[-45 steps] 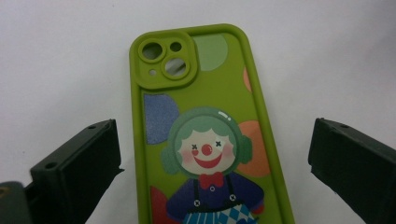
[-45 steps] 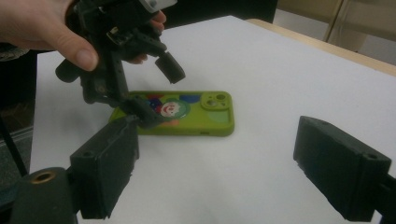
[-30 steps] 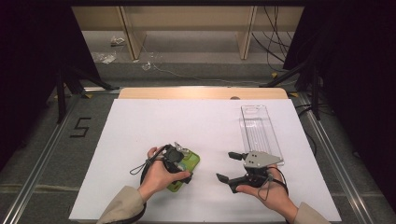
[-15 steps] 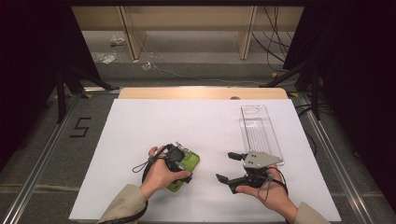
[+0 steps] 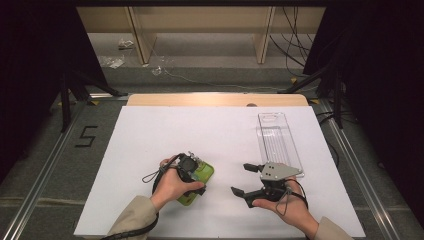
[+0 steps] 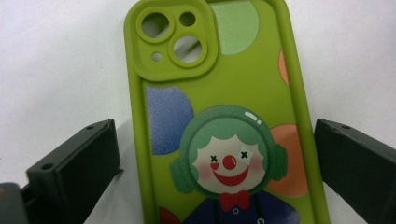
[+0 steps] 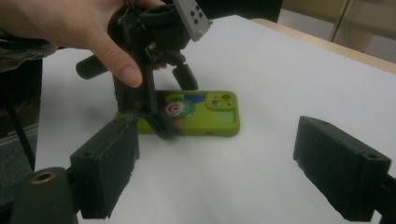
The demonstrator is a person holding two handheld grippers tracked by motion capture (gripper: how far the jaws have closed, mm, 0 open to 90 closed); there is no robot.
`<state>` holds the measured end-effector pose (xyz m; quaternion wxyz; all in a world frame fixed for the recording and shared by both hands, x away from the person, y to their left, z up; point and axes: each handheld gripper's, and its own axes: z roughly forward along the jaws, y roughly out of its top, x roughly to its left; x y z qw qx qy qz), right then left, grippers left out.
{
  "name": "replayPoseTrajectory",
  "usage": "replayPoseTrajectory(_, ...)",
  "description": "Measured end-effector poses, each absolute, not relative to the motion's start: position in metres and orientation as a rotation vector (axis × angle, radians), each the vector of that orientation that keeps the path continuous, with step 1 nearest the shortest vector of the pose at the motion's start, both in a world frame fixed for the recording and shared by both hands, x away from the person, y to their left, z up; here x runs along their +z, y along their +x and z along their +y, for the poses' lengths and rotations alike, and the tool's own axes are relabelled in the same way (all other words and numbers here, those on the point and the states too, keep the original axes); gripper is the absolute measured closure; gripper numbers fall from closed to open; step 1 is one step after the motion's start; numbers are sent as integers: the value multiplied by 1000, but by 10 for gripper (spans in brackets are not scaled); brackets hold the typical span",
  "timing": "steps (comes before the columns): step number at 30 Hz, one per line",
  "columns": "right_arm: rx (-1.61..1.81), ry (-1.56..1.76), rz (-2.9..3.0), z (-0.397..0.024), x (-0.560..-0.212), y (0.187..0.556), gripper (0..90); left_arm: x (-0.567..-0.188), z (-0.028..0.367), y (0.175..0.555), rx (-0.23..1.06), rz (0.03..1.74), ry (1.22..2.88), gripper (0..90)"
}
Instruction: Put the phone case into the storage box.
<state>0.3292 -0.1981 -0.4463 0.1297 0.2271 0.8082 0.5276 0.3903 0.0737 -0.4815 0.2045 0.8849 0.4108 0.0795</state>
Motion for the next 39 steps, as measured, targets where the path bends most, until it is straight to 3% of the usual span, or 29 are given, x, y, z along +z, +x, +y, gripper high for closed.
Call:
replayPoseTrajectory(17, 1534, 655, 2356, -197, -447, 329, 155, -479, 69, 392, 215, 1164, 2507, 25)
replayPoseTrajectory(39, 1536, 651, 2358, -197, -447, 328, 155, -474, 66, 389, 211, 1207, 2499, 146)
